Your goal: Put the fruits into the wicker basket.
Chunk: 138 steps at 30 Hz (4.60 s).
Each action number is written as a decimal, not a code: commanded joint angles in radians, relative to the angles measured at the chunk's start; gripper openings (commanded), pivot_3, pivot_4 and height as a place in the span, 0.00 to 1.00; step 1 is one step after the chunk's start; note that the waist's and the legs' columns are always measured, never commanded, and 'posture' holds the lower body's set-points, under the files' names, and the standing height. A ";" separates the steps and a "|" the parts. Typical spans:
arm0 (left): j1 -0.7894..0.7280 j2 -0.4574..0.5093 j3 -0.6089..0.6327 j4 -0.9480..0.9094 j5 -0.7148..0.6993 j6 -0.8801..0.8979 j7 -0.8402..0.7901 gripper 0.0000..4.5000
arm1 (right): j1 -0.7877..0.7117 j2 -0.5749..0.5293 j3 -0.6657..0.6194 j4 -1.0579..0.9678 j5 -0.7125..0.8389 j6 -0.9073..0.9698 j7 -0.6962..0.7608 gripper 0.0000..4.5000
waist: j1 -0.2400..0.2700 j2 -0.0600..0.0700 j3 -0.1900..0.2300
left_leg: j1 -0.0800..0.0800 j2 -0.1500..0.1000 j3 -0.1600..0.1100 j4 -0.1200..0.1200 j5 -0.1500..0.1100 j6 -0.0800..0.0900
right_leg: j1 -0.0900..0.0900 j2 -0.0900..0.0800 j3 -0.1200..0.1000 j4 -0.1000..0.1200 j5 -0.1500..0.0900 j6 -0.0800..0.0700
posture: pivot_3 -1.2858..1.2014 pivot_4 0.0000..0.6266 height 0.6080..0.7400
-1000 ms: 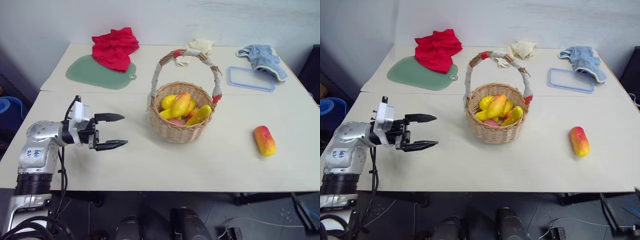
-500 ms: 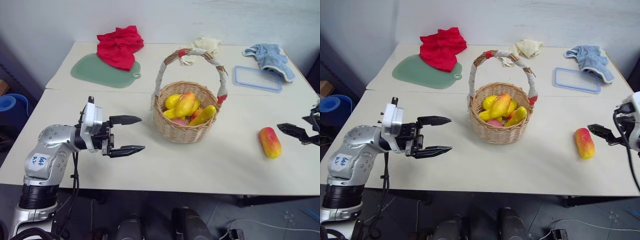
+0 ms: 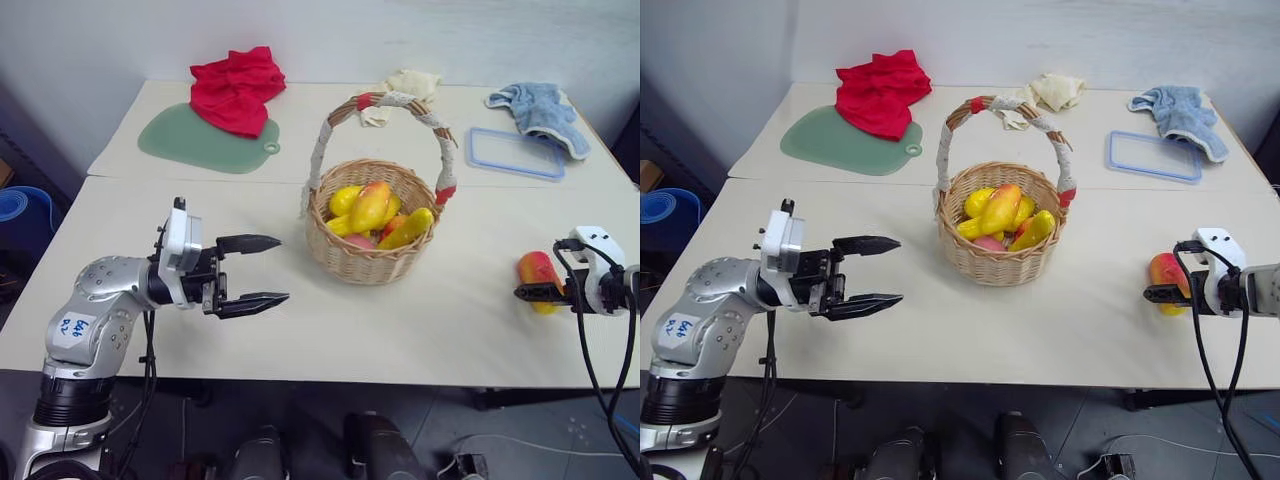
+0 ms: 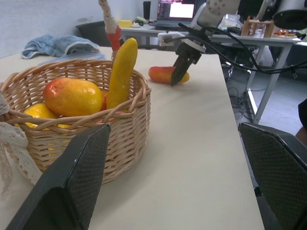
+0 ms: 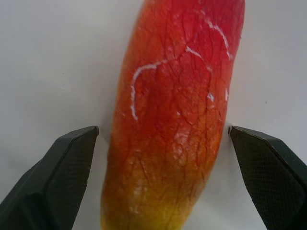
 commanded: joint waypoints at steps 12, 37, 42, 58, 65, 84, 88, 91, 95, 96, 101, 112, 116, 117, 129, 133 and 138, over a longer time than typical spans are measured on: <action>-0.007 0.034 0.025 -0.134 -0.136 0.085 -0.010 1.00 | 0.256 -0.121 -0.279 -0.477 0.130 -0.206 0.470 0.42 | 0.002 0.004 0.001 | -0.001 0.000 0.000 -0.001 0.000 0.000 | -0.001 0.001 0.000 -0.001 0.000 0.001 | 0.52 0.24 1.00; 0.080 0.052 0.095 -0.100 -0.113 0.061 0.064 1.00 | -0.340 0.572 -0.087 -0.747 0.195 0.046 -0.108 0.99 | -0.002 0.002 0.000 | -0.016 0.001 0.000 0.001 0.003 -0.001 | -0.017 0.001 -0.001 0.006 0.003 -0.003 | 0.52 0.24 1.00; 0.116 0.040 0.103 -0.131 -0.137 0.077 0.093 1.00 | -0.078 0.425 -0.224 -0.858 0.250 -0.189 0.210 0.99 | 0.010 0.001 0.000 | -0.016 0.001 -0.004 -0.001 0.002 0.000 | -0.015 0.001 -0.003 0.004 0.003 -0.002 | 0.52 0.24 1.00; 0.088 0.020 0.098 -0.160 -0.158 0.077 0.136 1.00 | -0.148 0.353 -0.176 -0.162 -0.123 -0.844 0.531 0.99 | -0.021 0.001 0.000 | 0.001 0.003 0.004 -0.003 0.003 0.001 | -0.001 0.010 0.006 -0.005 0.007 0.000 | 0.52 0.24 1.00; 0.078 0.026 0.093 -0.158 -0.160 0.081 0.138 1.00 | -0.344 0.449 -0.105 0.092 -0.157 -0.914 0.672 0.72 | -0.016 0.002 0.001 | -0.001 0.006 0.004 -0.002 0.002 0.000 | -0.003 0.010 0.006 -0.005 0.006 -0.001 | 0.52 0.24 1.00; 0.047 0.012 0.040 -0.093 -0.133 0.053 0.089 1.00 | -0.119 0.358 -0.411 -0.282 0.016 -0.686 0.495 0.04 | 0.007 0.002 0.001 | -0.002 0.002 0.003 -0.002 0.002 0.000 | -0.003 0.003 0.003 -0.004 0.006 -0.001 | 0.52 0.24 1.00; 0.019 -0.008 -0.001 -0.053 -0.120 0.041 0.054 1.00 | 0.065 0.300 -0.631 -0.445 0.064 -0.588 0.328 0.04 | 0.019 0.002 0.001 | -0.002 0.001 0.002 -0.002 0.002 0.000 | -0.003 0.002 0.002 -0.005 0.006 -0.001 | 0.52 0.24 1.00; -0.023 -0.027 -0.038 -0.006 -0.103 0.030 0.019 1.00 | 0.182 0.282 -0.774 -0.491 0.044 -0.592 0.232 0.04 | 0.024 0.002 0.001 | -0.001 0.001 0.002 -0.002 0.002 0.000 | -0.002 0.003 0.003 -0.005 0.006 -0.001 | 0.52 0.24 1.00; -0.094 -0.050 -0.091 0.066 -0.073 0.005 -0.043 1.00 | 0.304 0.265 -0.848 -0.470 0.009 -0.603 0.179 0.04 | 0.024 0.003 0.001 | 0.000 -0.001 0.003 -0.002 0.002 0.000 | -0.001 0.010 0.004 -0.005 0.007 -0.001 | 0.52 0.24 1.00; -0.114 -0.057 -0.101 0.084 -0.067 -0.002 -0.056 1.00 | 0.321 0.264 -0.854 -0.442 -0.003 -0.620 0.171 0.04 | 0.023 0.003 0.001 | 0.000 -0.001 0.003 -0.002 0.002 0.000 | -0.001 0.010 0.004 -0.005 0.007 -0.001 | 0.52 0.24 1.00; -0.176 -0.089 -0.129 0.141 -0.040 -0.031 -0.100 1.00 | 0.300 0.257 -0.852 -0.207 -0.042 -0.723 0.142 0.04 | 0.008 0.003 0.001 | 0.001 -0.001 0.006 -0.002 0.002 0.000 | -0.001 0.013 0.007 -0.004 0.007 -0.001 | 0.52 0.24 1.00; -0.166 -0.087 -0.116 0.170 0.004 -0.052 -0.103 1.00 | 0.470 0.204 -0.938 -0.262 -0.045 -0.821 0.213 0.81 | 0.003 0.004 0.000 | 0.001 0.000 0.005 -0.002 0.002 0.000 | -0.001 0.013 0.009 -0.004 0.007 -0.001 | 0.52 0.24 1.00; -0.171 -0.089 -0.104 0.195 0.033 -0.082 -0.087 1.00 | 0.652 0.216 -1.034 -0.415 -0.070 -0.846 0.253 0.99 | 0.013 0.004 0.000 | 0.001 0.000 0.004 -0.002 0.002 0.000 | 0.000 0.013 0.009 -0.005 0.006 0.001 | 0.52 0.24 1.00; -0.169 -0.087 -0.101 0.202 0.039 -0.093 -0.090 1.00 | 0.706 0.225 -1.053 -0.446 -0.093 -0.874 0.266 0.99 | 0.016 0.004 0.000 | 0.002 0.000 0.004 -0.002 0.002 0.000 | 0.000 0.013 0.009 -0.005 0.007 0.002 | 0.52 0.24 1.00; 0.045 0.010 -0.069 0.273 0.222 -0.339 -0.095 1.00 | 1.051 0.379 -0.803 -0.624 -0.111 -1.191 0.625 0.99 | 0.005 0.002 0.000 | 0.007 0.001 0.005 -0.005 0.001 0.000 | 0.004 0.013 0.010 -0.006 0.007 0.002 | 0.52 0.24 1.00; 0.141 0.018 -0.056 0.248 0.311 -0.459 -0.033 1.00 | 0.824 0.390 -0.573 -0.522 -0.177 -1.303 0.627 0.99 | -0.010 0.001 0.001 | 0.016 0.001 0.008 -0.006 -0.003 0.005 | 0.011 0.004 0.011 -0.007 0.007 0.001 | 0.52 0.24 1.00; 0.207 0.003 -0.063 0.231 0.366 -0.521 0.036 1.00 | 0.597 0.449 -0.329 -0.403 -0.244 -1.393 0.634 0.99 | 0.004 0.001 0.001 | 0.018 0.000 0.005 -0.016 0.001 -0.001 | 0.012 0.003 0.006 -0.010 0.005 -0.002 | 0.52 0.24 1.00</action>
